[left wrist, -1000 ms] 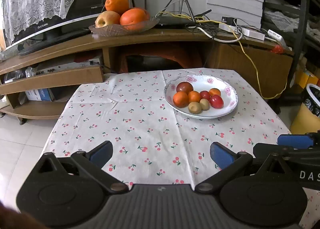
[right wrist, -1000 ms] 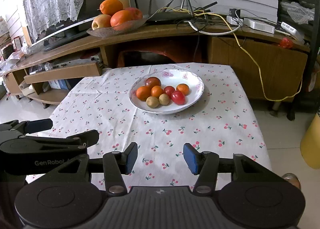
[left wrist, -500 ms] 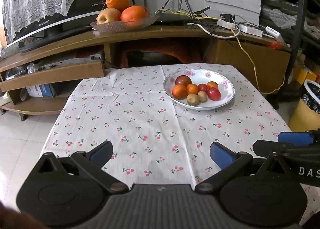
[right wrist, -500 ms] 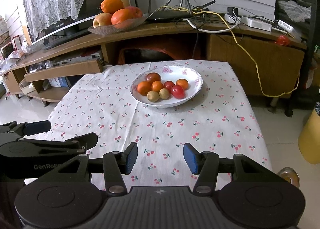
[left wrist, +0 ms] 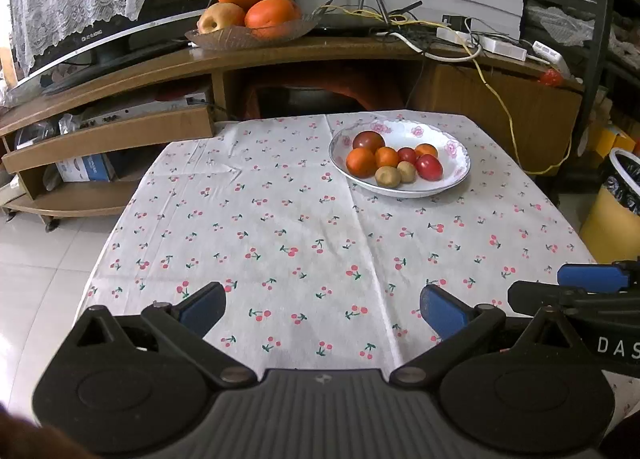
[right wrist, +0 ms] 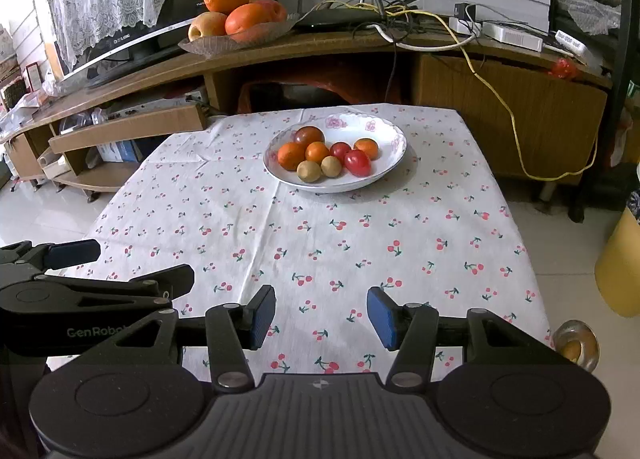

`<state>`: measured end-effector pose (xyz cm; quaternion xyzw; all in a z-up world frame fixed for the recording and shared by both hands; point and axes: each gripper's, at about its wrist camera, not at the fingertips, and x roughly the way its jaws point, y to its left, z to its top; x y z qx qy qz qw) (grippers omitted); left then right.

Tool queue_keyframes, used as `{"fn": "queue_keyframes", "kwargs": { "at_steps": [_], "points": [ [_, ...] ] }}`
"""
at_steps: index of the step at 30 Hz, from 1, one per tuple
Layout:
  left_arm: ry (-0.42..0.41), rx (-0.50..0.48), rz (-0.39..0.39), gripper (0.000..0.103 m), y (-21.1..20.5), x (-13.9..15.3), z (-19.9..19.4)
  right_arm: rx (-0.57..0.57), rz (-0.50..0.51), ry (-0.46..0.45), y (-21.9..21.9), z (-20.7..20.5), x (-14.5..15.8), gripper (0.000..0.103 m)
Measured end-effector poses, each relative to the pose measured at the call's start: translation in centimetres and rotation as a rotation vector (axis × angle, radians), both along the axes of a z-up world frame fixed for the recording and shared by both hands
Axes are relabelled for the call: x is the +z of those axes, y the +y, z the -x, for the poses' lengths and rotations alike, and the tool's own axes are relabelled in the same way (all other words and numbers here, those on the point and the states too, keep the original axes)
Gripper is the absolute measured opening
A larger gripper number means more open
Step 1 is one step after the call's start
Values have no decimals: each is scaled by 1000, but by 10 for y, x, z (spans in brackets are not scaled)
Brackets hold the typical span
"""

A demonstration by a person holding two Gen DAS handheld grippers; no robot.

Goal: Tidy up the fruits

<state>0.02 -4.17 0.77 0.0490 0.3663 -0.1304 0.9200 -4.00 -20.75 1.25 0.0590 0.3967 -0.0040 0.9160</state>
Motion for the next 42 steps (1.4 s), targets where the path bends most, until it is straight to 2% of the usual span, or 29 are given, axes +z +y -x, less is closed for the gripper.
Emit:
{"fn": "queue_keyframes", "kwargs": {
  "at_steps": [14,42],
  "points": [
    [47,9,-4,103,2,-8,1,9,3,29,6,3,-6,52],
    [51,11,-10,103,4,-9,2,11,10,33,8,4,-8,52]
  ]
}}
